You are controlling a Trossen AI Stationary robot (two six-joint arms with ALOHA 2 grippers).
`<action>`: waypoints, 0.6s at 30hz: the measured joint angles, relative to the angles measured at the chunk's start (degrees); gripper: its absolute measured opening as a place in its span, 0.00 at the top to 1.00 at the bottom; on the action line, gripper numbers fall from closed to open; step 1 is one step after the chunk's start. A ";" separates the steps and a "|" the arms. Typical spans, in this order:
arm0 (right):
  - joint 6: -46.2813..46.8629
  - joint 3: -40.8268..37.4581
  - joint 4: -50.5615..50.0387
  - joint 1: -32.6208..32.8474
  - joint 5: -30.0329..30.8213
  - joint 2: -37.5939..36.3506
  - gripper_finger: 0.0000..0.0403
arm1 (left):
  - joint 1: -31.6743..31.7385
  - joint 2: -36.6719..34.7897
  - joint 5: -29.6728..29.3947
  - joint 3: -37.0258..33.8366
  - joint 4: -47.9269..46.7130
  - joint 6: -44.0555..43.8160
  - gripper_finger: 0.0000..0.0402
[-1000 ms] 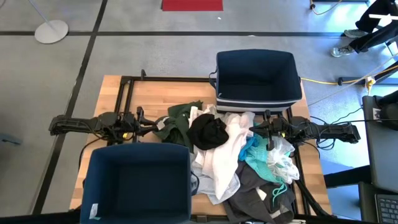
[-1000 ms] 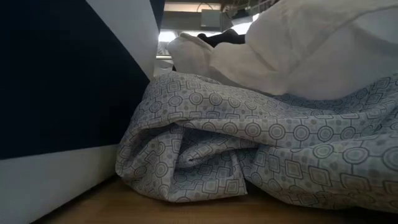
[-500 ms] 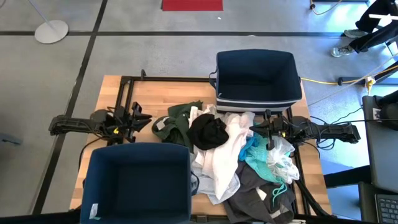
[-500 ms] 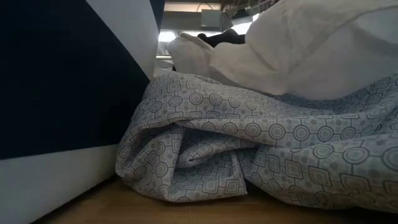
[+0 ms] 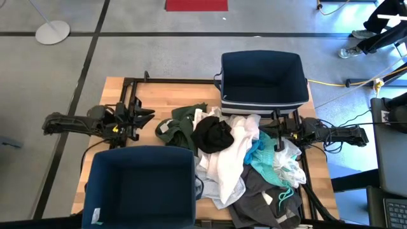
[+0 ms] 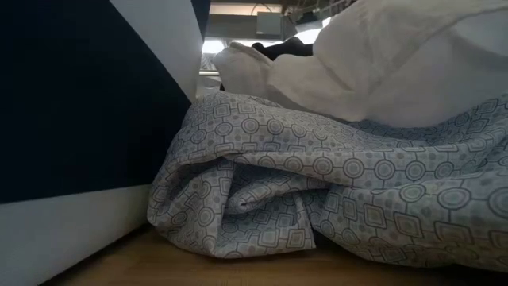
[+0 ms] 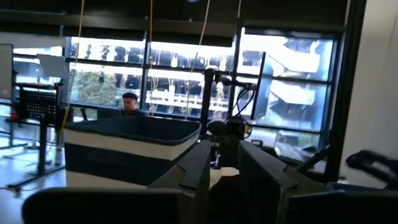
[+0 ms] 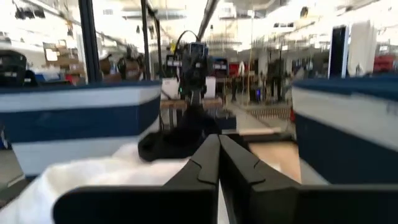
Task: Sort clothes
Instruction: Put the black boxer into the top laundry bin
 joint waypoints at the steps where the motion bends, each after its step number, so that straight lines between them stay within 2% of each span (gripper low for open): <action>1: -0.25 0.00 0.79 0.02 0.00 0.00 0.97 | -0.01 2.76 0.00 1.68 0.03 0.53 0.82; 10: -1.31 0.09 7.50 0.00 0.02 0.02 0.97 | -0.01 28.32 -0.26 20.34 -4.36 3.73 0.82; 18: -5.79 0.20 18.34 0.01 -0.01 0.02 0.97 | -0.01 46.10 -0.24 39.44 -20.86 2.73 0.82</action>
